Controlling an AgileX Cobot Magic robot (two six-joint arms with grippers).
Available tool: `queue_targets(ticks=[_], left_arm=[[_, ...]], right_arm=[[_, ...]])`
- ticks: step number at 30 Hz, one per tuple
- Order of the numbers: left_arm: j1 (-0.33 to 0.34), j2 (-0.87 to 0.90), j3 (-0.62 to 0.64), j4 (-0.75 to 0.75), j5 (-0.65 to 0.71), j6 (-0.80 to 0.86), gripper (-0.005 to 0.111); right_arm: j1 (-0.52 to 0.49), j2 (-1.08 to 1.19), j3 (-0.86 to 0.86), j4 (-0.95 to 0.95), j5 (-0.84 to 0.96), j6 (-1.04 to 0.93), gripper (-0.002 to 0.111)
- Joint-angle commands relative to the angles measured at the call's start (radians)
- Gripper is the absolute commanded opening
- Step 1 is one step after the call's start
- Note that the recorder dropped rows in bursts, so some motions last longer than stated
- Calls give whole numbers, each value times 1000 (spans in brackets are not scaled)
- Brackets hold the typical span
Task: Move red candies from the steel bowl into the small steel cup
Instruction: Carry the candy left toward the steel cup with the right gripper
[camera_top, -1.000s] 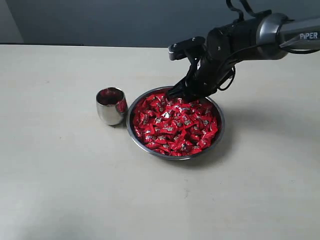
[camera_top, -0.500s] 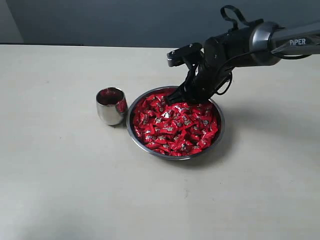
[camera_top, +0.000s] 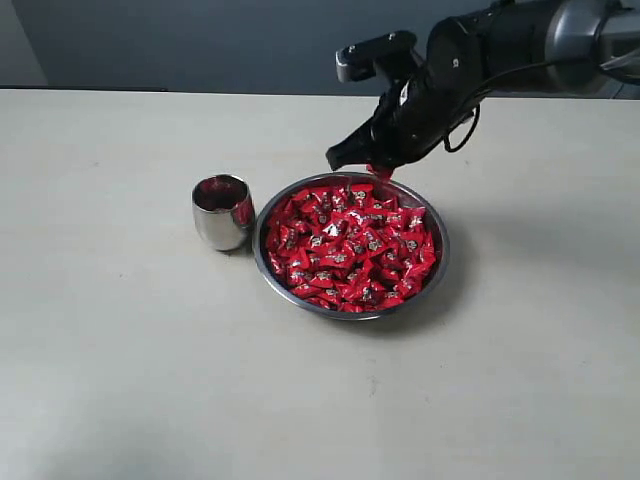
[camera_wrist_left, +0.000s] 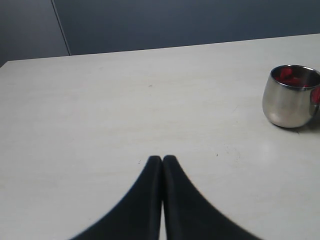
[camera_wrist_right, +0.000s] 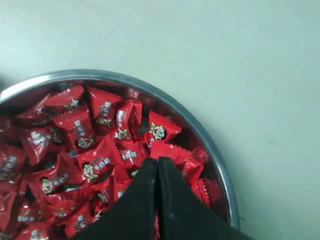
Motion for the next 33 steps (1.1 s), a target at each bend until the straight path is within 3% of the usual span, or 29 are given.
queue_targets(ticks=[1, 9, 23, 28, 30, 32, 33], left_arm=[[-5, -5, -8, 2, -5, -1, 0], [-5, -5, -8, 2, -5, -1, 0], [-5, -5, -8, 2, -5, -1, 0], [-5, -5, -8, 2, -5, -1, 0], [-5, -5, -8, 2, -5, -1, 0], [-5, -5, -8, 2, -5, -1, 0], [-5, -5, -8, 2, -5, -1, 0]], right_arm=[[62, -37, 2, 17, -62, -3, -1], [187, -9, 0, 64, -311, -19, -1], [278, 200, -234, 132, -202, -28, -1], [278, 232, -244, 137, -186, -32, -1], [278, 230, -244, 137, -186, -32, 9], [278, 228, -246, 137, -162, -45, 34], [278, 222, -248, 128, -153, -50, 40]])
